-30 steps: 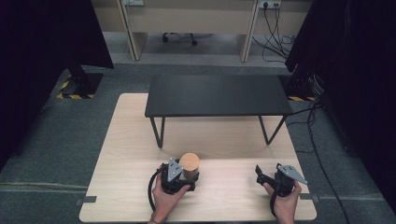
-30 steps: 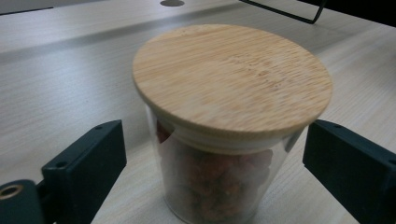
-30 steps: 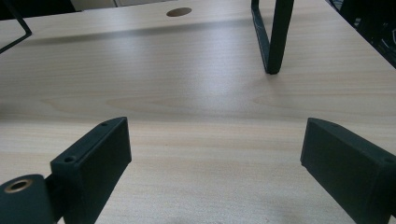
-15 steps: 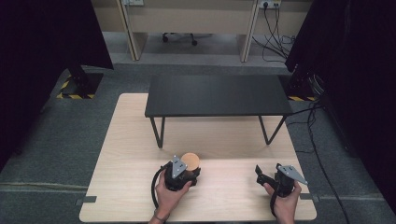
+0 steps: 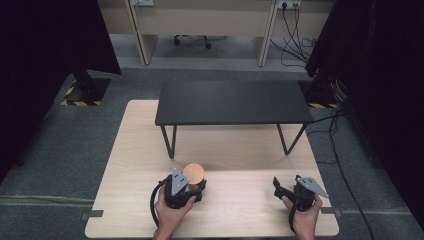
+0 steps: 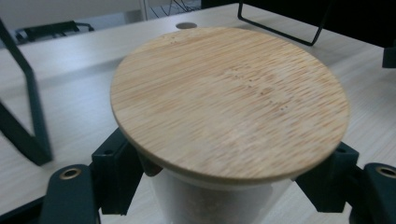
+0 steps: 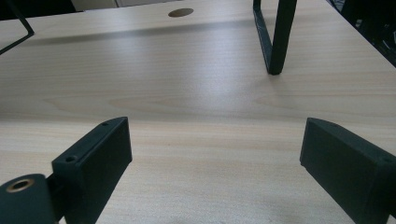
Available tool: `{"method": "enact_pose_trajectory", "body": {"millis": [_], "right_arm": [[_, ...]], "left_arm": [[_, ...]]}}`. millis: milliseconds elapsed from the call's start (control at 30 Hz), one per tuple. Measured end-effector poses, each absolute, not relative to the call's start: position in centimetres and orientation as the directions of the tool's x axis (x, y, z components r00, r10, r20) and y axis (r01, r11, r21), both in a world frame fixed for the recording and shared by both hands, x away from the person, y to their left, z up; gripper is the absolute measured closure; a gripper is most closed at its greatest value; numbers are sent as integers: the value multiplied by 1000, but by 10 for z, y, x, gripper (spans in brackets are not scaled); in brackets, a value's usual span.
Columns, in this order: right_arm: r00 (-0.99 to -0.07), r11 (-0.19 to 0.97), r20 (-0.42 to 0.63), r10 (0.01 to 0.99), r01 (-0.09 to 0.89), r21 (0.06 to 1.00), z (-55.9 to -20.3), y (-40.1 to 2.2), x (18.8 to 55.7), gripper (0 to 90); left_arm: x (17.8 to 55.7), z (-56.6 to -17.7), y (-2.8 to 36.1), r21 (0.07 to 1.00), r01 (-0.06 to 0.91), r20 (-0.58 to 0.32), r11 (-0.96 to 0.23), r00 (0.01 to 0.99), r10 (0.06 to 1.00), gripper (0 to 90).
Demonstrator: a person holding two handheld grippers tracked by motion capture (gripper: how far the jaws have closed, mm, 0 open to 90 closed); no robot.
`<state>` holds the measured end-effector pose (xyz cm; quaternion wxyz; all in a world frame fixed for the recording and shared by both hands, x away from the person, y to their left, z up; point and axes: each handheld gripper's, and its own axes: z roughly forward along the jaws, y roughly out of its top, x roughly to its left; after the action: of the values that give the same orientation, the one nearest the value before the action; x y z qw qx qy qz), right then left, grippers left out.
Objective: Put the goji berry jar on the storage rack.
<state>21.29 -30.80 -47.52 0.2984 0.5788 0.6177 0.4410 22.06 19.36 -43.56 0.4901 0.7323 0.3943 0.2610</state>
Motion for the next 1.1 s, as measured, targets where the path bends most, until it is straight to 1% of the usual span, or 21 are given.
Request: {"method": "enact_pose_trajectory", "body": {"millis": [200,400,633,1100], "right_arm": [[-147,-66,148,978,453,889,-475,-308,213,90],[-149,-61,143,978,453,889,-475,-308,213,90],[-150,-65,148,978,454,889,-475,-309,213,90],[-149,-70,153,977,456,887,-475,-309,213,90]], "left_arm": [[214,-417,204,933,309,-18,-184,550,835,253],[214,-396,204,939,286,0,-189,552,834,253],[224,-368,199,944,263,22,-200,554,832,253],[235,-339,194,953,234,34,-192,548,836,254]]}}
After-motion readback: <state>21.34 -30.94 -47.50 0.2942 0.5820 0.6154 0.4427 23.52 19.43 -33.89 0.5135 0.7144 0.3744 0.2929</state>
